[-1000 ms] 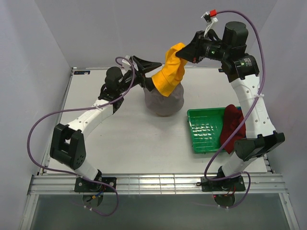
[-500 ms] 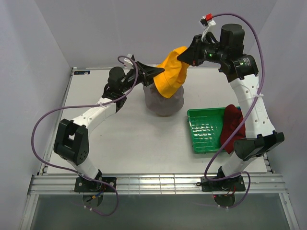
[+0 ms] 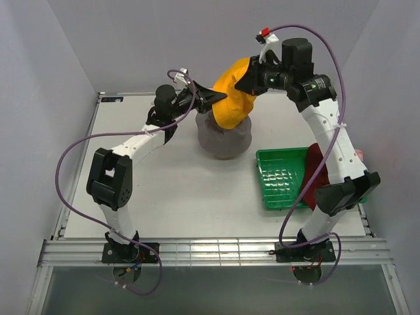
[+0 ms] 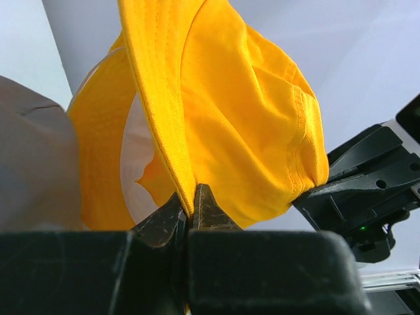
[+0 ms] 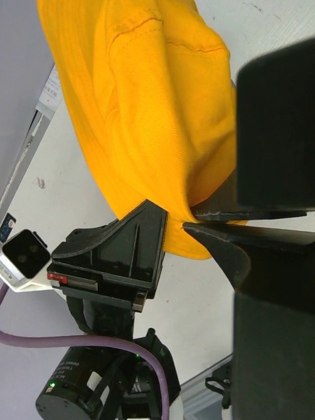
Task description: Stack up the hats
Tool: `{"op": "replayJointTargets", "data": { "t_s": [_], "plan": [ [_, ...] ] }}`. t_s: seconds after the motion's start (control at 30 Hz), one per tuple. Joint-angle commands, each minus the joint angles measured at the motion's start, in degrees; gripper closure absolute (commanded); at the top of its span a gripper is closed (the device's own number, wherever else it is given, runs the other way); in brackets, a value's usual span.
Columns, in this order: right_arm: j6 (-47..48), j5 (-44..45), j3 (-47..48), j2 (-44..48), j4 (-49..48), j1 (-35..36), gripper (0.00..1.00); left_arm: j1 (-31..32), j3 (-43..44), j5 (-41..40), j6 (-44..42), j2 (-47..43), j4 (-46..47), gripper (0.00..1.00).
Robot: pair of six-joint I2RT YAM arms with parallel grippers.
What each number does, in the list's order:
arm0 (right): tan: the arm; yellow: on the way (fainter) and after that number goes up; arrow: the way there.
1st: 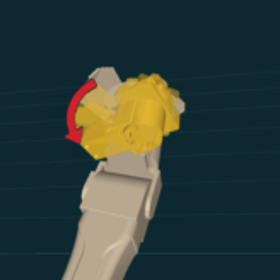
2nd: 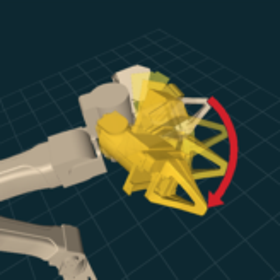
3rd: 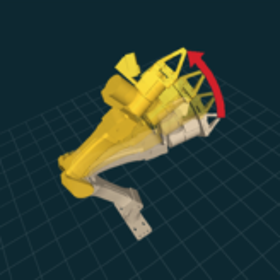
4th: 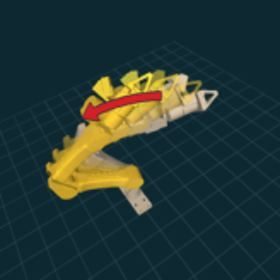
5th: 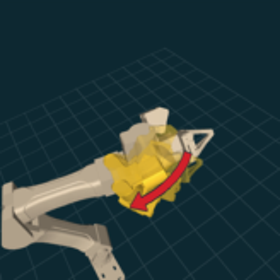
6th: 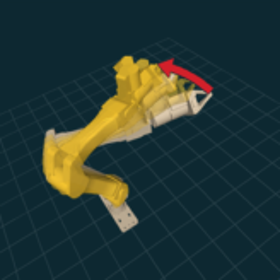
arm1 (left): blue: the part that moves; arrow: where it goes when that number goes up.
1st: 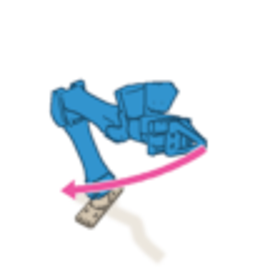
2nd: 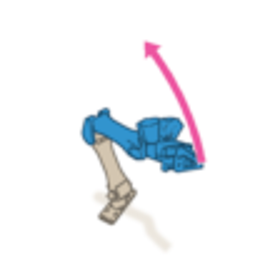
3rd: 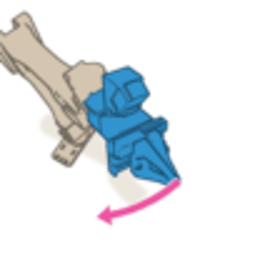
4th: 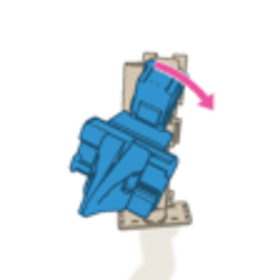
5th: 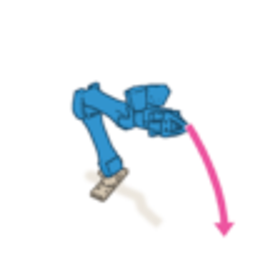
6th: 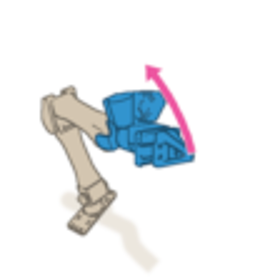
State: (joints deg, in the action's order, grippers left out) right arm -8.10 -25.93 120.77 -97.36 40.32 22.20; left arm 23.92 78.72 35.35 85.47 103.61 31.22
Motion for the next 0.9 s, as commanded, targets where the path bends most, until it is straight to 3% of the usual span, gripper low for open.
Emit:
{"op": "replayJointTargets", "data": {
  "t_s": [0.0, 0.63, 0.87],
  "plan": [
    [1.86, 4.65, 2.45, -1.86, -0.50, 1.71, 0.92, -1.51, 2.23, 1.56, -4.52, 0.01, -0.99, 0.89],
    [-2.01, 9.59, 1.84, -5.65, -4.01, 3.56, 0.90, -5.64, -8.40, -2.66, -13.49, -4.64, -4.06, 0.85],
    [-3.50, 8.62, 0.70, -6.00, -5.33, 3.91, 0.80, -7.84, -13.06, -3.19, -15.95, -7.20, -4.06, 0.86]
  ]
}}
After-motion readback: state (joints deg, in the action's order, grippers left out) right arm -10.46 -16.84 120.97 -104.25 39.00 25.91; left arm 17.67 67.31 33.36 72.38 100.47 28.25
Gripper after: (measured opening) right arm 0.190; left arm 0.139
